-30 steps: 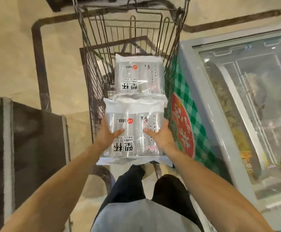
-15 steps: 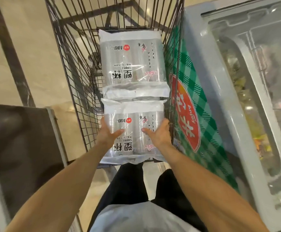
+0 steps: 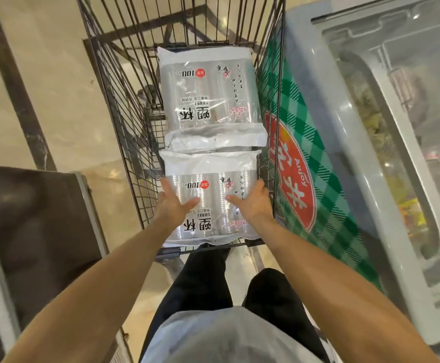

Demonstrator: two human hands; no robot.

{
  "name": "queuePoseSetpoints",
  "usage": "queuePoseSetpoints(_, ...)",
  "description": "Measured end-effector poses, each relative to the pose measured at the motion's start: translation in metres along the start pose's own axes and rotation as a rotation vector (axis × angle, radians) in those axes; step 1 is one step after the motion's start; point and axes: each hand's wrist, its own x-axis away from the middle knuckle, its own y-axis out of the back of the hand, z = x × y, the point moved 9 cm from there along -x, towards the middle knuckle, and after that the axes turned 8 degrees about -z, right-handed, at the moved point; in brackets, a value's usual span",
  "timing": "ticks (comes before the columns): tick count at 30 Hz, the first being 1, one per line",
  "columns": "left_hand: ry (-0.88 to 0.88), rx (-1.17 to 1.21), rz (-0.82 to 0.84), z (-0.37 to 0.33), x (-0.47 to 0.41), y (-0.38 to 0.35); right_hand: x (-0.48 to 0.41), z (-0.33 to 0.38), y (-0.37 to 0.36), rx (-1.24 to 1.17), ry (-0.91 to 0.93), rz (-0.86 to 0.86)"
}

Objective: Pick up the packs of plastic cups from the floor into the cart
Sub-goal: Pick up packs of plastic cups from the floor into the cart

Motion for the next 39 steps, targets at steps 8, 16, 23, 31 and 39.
queuePoseSetpoints(8, -0.449, -0.565, -0.157, -0.108, 0.064, 0.055, 0.056, 0.053, 0.095, 0.212, 0.368, -0.188)
queuePoseSetpoints(16, -0.917, -0.993, -0.513, -0.246, 0.228, 0.094, 0.161, 0.065, 0.246, 0.414, 0.627, -0.578)
queuePoseSetpoints(23, -1.210, -0.984, -0.668, -0.337, 0.406, 0.083, 0.275, -0.036, 0.391, 0.307, 0.458, -0.836)
queuePoseSetpoints(31, -1.670, -0.928, -0.635, -0.352, 0.660, -0.034, 0.448, -0.241, 0.467, 0.217, 0.125, -1.031)
queuePoseSetpoints(39, -2.136, -0.814, -0.455, -0.301, 0.888, -0.193, 0.630, -0.489, 0.459, 0.023, -0.325, -1.153)
